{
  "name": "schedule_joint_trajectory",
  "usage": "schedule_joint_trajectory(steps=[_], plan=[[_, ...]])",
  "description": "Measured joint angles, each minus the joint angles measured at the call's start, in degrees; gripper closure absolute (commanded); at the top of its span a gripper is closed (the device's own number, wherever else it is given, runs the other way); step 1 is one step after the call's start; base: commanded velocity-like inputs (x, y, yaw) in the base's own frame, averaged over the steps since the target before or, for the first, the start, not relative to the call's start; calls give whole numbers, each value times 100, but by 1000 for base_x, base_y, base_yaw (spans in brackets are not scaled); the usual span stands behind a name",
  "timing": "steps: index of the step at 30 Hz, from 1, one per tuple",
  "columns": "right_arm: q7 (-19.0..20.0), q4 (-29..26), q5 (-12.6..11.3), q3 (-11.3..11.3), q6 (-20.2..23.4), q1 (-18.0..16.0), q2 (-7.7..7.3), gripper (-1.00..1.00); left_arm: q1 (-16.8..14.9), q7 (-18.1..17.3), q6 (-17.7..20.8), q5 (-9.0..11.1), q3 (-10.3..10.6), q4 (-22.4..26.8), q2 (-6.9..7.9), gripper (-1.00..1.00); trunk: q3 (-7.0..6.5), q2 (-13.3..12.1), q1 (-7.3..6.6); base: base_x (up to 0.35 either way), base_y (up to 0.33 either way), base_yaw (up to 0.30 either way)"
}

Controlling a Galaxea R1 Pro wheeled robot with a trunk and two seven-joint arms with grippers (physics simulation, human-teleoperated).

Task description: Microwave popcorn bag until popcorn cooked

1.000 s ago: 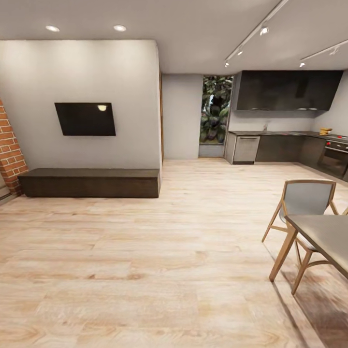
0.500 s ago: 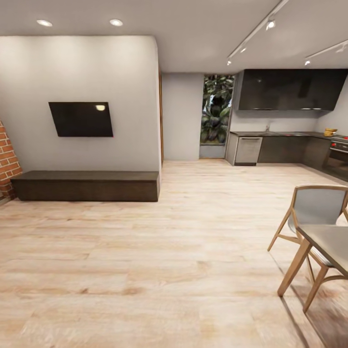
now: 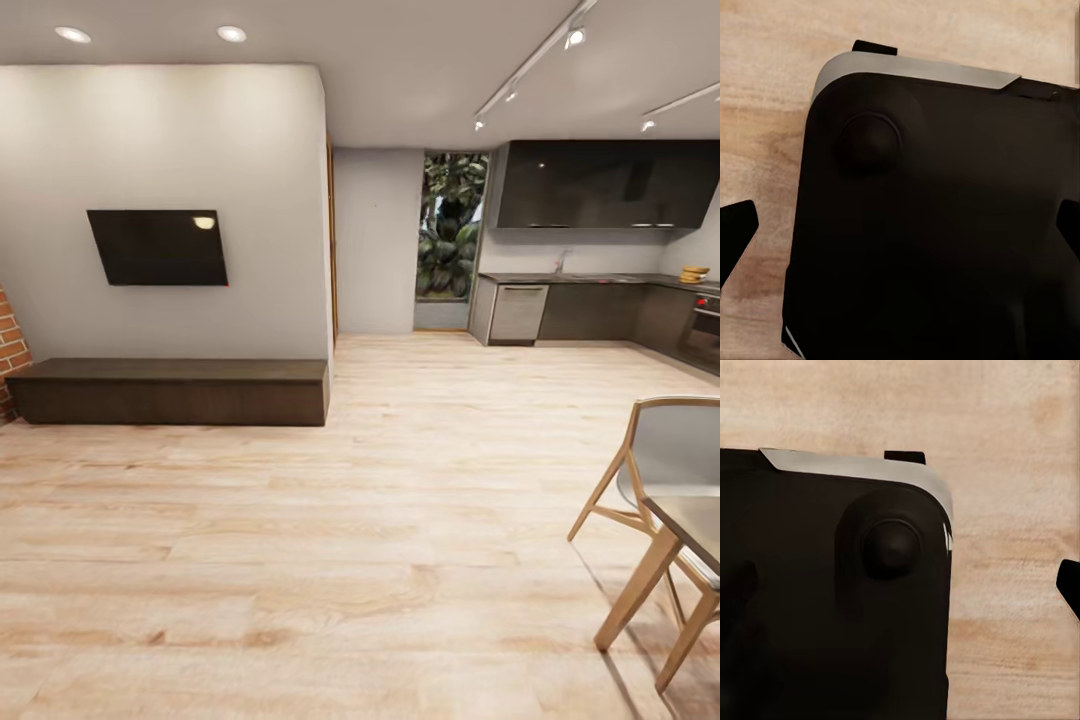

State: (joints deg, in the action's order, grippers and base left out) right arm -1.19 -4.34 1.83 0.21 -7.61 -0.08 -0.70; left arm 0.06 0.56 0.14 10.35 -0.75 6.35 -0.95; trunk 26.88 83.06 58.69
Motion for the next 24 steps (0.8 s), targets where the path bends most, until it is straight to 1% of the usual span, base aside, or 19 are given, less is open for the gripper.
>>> schedule_joint_trajectory(steps=[24], plan=[[0,3,7,12,5,0,52,-100,1,-4,10,1,0,0,9,-100,0,0,0,326,0,0]])
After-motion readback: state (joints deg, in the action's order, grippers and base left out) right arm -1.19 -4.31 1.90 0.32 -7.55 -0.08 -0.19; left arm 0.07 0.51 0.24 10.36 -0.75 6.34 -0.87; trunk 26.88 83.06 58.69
